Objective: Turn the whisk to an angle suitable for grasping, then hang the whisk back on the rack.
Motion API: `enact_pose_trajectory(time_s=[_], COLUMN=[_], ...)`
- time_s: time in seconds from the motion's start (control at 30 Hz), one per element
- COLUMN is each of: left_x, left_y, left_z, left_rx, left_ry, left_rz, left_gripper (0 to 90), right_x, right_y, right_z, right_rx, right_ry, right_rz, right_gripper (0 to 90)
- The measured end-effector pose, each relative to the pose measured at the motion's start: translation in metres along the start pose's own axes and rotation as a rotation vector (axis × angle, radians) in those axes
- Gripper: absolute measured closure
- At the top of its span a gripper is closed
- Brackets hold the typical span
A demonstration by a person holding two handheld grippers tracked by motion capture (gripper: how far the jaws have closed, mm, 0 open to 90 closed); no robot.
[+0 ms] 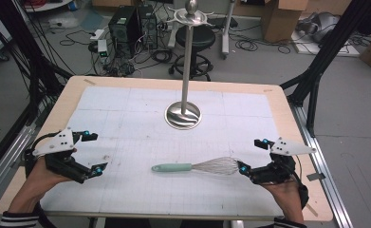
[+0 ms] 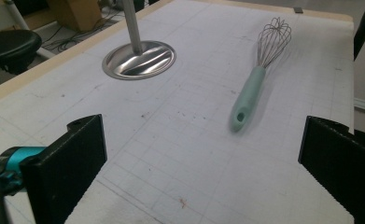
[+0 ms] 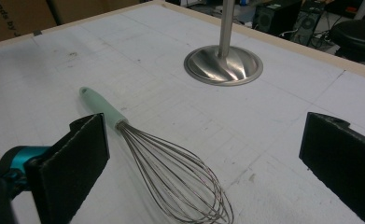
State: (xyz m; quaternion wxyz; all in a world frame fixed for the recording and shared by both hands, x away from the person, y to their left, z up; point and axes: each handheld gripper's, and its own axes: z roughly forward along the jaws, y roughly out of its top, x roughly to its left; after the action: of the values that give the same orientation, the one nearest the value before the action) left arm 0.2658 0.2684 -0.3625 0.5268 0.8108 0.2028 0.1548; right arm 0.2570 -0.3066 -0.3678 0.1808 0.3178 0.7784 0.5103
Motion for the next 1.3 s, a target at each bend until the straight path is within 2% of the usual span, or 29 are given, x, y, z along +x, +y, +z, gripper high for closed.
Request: enact_pose_trajectory(time_s=[0.1,0.2,0.4,0.6,0.77,0.93,1.1,1.3], left_x=[0.001,0.002,0.002,0.004,0.004,0.006,0.007,0.009], left_y=[-0.003,-0.005,-0.01,-0.012,-0.012,-0.014,-0.014,-0.015], left_z=[-0.001,-0.004,-0.007,-0.007,-0.007,-0.007,-0.009,-0.007], left_rx=[0.003,-0.021,-0.035,-0.031,-0.028,-0.03,-0.044,-0.045], left_ry=[0.01,0.01,0.009,0.008,0.004,0.009,0.01,0.012], left_rz=[-0.007,-0.016,-0.023,-0.028,-0.027,-0.032,-0.035,-0.038], left_gripper=[1.7,1.7,1.7,1.7,1.7,1.7,1.7,1.7], right_x=[0.0,0.0,-0.001,0.0,0.001,0.005,0.01,0.017], right_y=[0.0,0.0,0.0,0.002,0.006,0.016,0.03,0.045], right_z=[0.001,0.001,0.001,0.006,0.009,0.014,0.024,0.039], right_rx=[0.003,0.001,-0.002,0.013,0.021,0.053,0.095,0.137], right_ry=[0.003,0.005,0.007,0.023,0.041,0.07,0.113,0.141], right_rz=[0.0,-0.002,0.003,-0.01,-0.033,-0.069,-0.109,-0.158], right_gripper=[0.6,0.5,0.5,0.5,0.6,0.6,0.6,0.5])
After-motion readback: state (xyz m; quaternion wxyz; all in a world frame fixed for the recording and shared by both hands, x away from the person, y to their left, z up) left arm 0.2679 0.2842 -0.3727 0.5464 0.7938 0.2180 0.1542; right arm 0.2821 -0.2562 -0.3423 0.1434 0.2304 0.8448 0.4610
